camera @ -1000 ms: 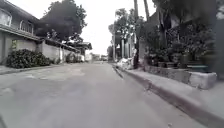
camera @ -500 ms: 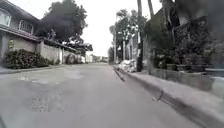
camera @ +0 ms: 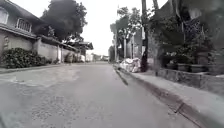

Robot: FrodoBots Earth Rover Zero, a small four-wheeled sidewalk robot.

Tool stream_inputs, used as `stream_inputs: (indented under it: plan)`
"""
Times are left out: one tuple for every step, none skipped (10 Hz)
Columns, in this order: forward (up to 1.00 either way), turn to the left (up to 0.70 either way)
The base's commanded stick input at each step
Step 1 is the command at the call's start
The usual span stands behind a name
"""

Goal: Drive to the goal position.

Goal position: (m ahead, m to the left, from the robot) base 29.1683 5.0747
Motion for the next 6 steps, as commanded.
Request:
stream_inputs:
  plan:
    - [1.00,0.00]
    - [1.00,0.00]
    - [1.00,0.00]
    - [1.00,0.00]
    - [1.00,0.00]
    - [1.00,0.00]
